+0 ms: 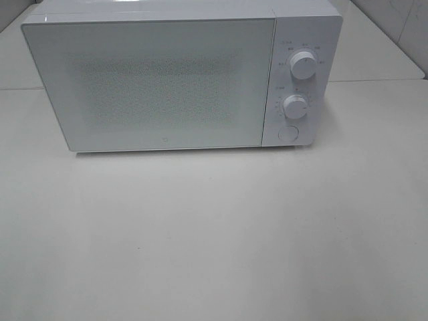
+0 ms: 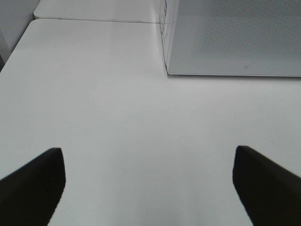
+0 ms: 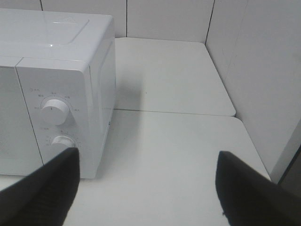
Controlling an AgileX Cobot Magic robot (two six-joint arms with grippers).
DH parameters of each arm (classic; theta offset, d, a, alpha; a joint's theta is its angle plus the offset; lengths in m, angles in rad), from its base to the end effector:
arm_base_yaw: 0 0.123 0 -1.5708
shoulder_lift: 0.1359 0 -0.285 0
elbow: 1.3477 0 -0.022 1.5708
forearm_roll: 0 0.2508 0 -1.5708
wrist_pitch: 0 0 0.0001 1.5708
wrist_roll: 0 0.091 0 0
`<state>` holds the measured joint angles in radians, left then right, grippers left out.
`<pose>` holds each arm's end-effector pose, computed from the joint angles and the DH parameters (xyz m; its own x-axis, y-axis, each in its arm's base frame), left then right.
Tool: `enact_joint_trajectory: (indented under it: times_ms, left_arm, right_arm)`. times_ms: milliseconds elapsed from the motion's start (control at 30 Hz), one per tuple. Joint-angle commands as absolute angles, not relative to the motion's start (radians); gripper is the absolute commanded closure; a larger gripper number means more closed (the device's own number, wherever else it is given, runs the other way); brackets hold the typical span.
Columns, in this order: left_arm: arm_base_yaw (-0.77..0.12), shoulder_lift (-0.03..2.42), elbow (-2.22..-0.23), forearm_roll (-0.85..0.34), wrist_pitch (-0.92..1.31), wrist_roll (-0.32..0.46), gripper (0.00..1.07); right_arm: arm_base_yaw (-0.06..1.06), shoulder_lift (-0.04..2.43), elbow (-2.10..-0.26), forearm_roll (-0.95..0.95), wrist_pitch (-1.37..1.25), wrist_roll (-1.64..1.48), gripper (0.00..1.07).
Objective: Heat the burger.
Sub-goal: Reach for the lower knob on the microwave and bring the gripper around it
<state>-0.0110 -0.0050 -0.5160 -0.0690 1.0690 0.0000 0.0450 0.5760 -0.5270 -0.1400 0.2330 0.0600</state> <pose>-0.0080 -0.0054 0.2812 -0.4457 -0.0283 -0.8948 0.0504 0.9971 -0.0566 0.1233 0.0026 0.3232 -0.1896 -0.0848 -0.9782 -0.0279 0.9963 -0.0809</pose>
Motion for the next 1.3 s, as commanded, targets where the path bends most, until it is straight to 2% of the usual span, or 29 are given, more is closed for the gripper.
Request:
enact_joint_trajectory:
  times_ms: [33, 300, 700, 1300]
  left_arm:
    - [-0.009, -0.01, -0.516, -0.068, 1.069, 0.0, 0.18]
    - [-0.009, -0.01, -0.516, -0.068, 1.069, 0.0, 0.18]
    - [-0.009, -0.01, -0.516, -0.068, 1.069, 0.0, 0.18]
    - [-0.009, -0.01, -0.516, -0.068, 1.069, 0.0, 0.18]
  right_arm:
    - [0.04, 0.605, -0.53, -0.143, 0.185, 0.061, 0.32]
    - [0.04, 0.701, -0.529, -0.143, 0.085, 0.061, 0.32]
    - [0.04, 0.815, -0.401, -0.142, -0.203, 0.06, 0.32]
    - [0.04, 1.074, -0.39, -0.142, -0.476, 0.049, 0.32]
